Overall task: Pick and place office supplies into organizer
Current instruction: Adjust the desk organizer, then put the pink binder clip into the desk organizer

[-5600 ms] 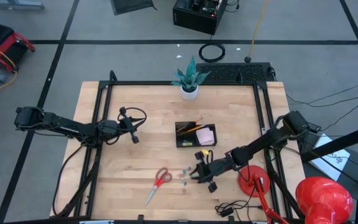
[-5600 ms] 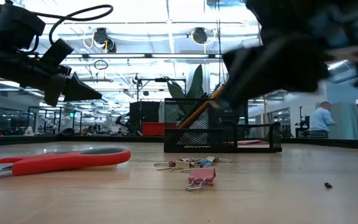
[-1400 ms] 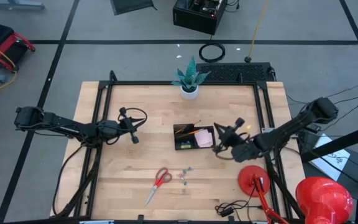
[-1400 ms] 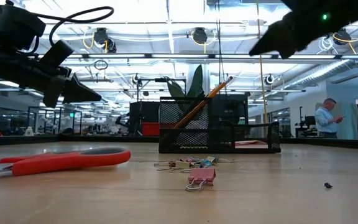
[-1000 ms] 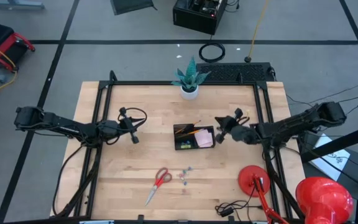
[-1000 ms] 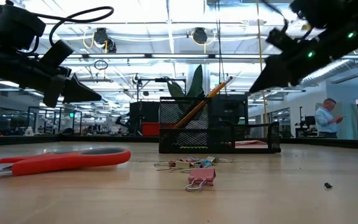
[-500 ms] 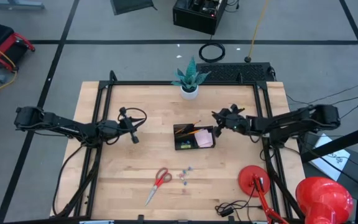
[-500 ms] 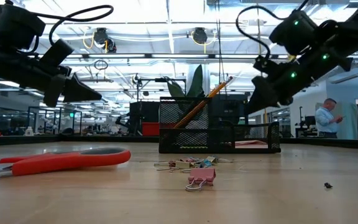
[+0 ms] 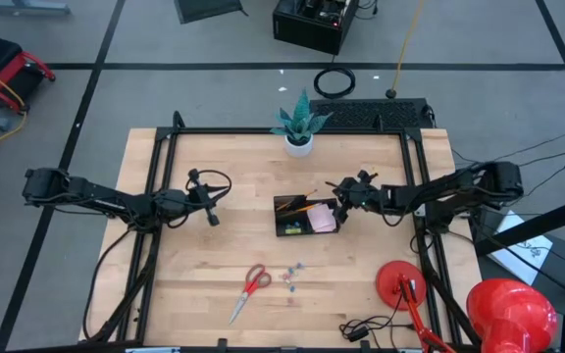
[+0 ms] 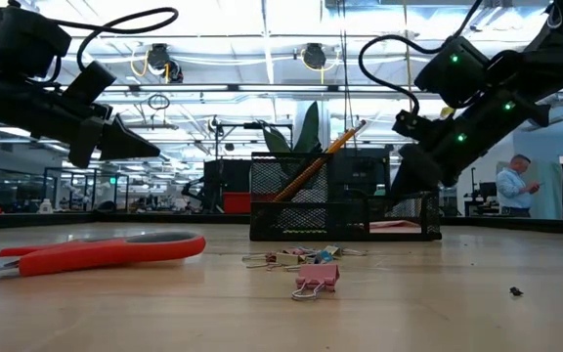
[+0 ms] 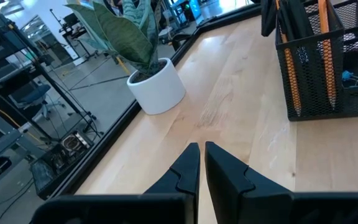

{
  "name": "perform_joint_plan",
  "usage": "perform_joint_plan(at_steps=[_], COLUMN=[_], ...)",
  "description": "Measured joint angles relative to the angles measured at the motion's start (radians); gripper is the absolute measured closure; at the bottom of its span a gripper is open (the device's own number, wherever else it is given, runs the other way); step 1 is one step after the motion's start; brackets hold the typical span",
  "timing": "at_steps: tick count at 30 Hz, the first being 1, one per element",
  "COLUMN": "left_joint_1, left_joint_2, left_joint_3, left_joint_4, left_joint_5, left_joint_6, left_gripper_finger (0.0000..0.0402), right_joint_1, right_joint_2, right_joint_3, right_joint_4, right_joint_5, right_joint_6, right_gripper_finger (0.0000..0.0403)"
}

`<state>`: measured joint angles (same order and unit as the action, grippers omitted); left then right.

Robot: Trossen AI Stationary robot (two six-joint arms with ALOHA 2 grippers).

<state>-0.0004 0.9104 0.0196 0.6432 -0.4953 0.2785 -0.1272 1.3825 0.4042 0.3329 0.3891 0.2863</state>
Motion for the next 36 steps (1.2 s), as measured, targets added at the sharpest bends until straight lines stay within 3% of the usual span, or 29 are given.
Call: perform_joint_plan(at_steps=[22,28,36], left_joint_1=[0.0,0.0,0.0], left_joint_2=[0.0,0.0,0.0], left_joint_3=[0.0,0.0,0.0], left_joint_4=[-0.007,-0.013,-0.013], left_joint_5=[-0.001,-0.001,-0.002], left_joint_6=[-0.004,-0.007,0.0], left_gripper_finger=[0.0371,0.0371,0.0371], right_joint_1=[0.09,0.09,0.11], right_joint_2=[0.001,0.0,-0.079], right_joint_3=[0.0,0.0,0.0], right_joint_4=[-0.016,-0.008,-0.001], right_joint_5=[-0.023,0.134,0.189], right_joint_6=[0.061,0.061,-0.04], right_gripper_finger=[0.0403,0.0399,0.0378])
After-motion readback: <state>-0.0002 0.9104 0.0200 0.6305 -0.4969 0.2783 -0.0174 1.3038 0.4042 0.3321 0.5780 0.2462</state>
